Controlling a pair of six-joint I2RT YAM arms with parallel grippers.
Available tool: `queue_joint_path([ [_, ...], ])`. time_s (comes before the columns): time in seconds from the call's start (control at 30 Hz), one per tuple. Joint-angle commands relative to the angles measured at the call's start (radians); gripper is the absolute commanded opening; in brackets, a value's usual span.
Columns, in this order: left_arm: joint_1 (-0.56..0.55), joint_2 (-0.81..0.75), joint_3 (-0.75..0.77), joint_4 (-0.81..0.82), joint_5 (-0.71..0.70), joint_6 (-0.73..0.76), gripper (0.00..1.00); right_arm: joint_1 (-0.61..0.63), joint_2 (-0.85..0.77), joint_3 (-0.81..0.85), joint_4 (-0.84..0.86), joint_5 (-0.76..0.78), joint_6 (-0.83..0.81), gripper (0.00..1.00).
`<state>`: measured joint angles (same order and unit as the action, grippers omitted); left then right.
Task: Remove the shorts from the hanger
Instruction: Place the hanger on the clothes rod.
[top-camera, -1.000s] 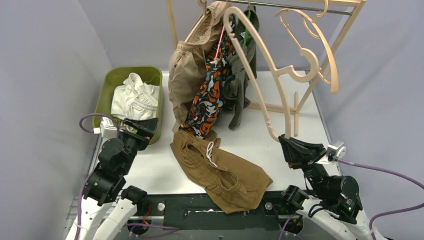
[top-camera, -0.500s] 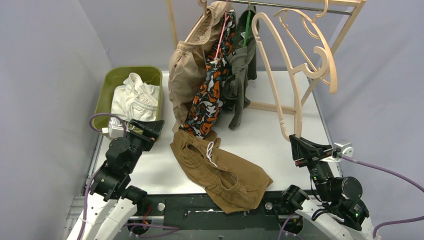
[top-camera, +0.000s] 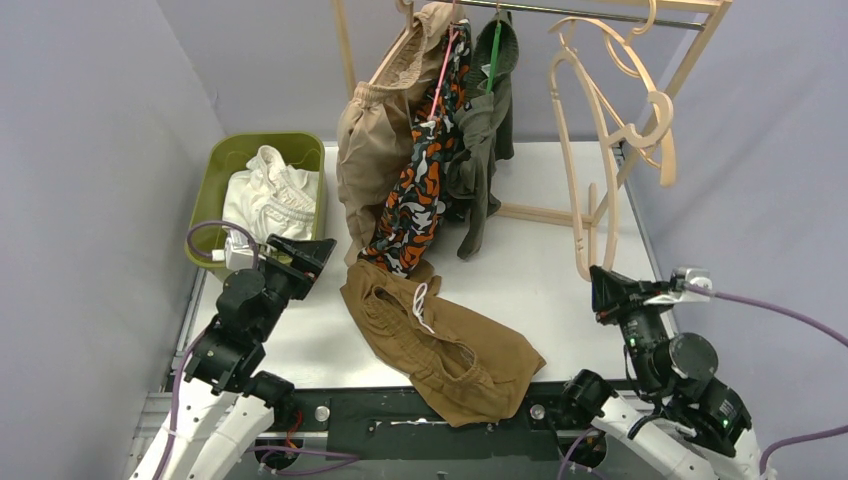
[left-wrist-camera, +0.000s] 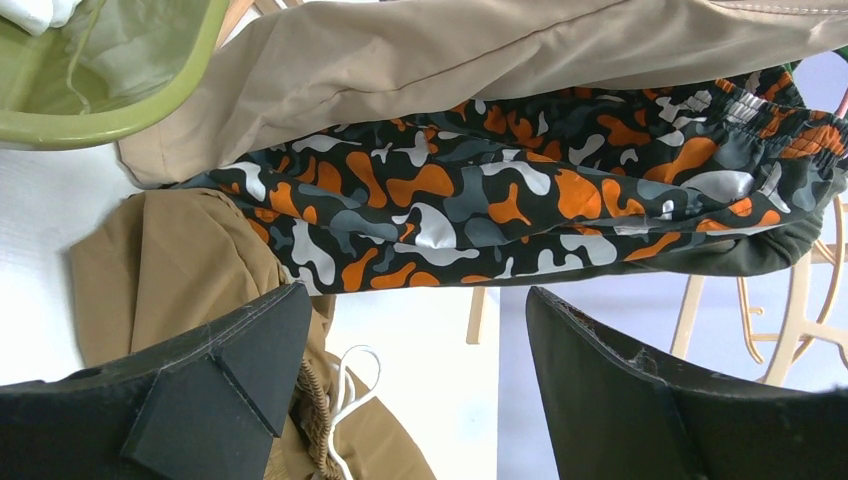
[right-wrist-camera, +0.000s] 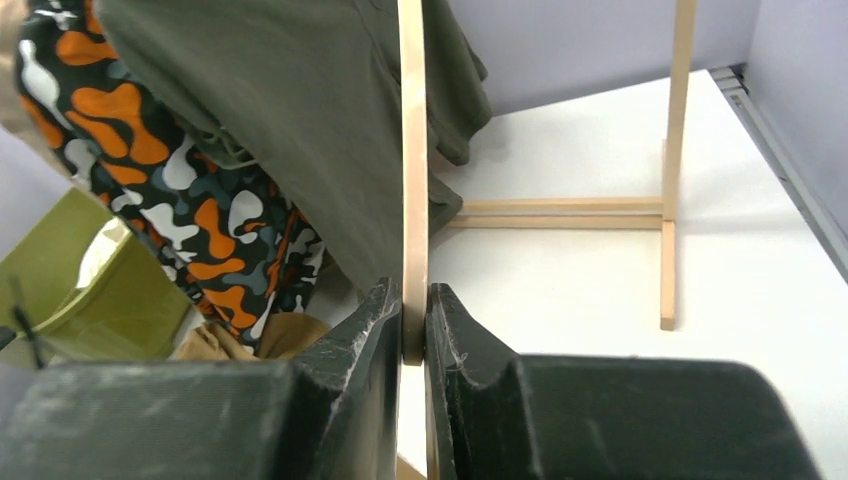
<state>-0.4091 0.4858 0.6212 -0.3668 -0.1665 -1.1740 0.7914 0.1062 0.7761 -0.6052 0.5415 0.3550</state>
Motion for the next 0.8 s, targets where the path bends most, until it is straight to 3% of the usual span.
queue_joint_path([
  [0.0, 0.006, 0.015, 0.026, 0.059, 0.021, 0.015, 0.79, -0.006, 0.202, 0.114, -0.026, 0.086, 0.085, 0.00],
  [0.3, 0.006, 0.034, 0.018, 0.073, 0.057, 0.004, 0.79, -0.006, 0.392, 0.214, -0.009, 0.078, 0.105, 0.00],
  [0.77, 0.006, 0.090, 0.032, 0.114, 0.084, 0.019, 0.79, -0.005, 0.644, 0.519, -0.134, 0.107, 0.128, 0.00],
])
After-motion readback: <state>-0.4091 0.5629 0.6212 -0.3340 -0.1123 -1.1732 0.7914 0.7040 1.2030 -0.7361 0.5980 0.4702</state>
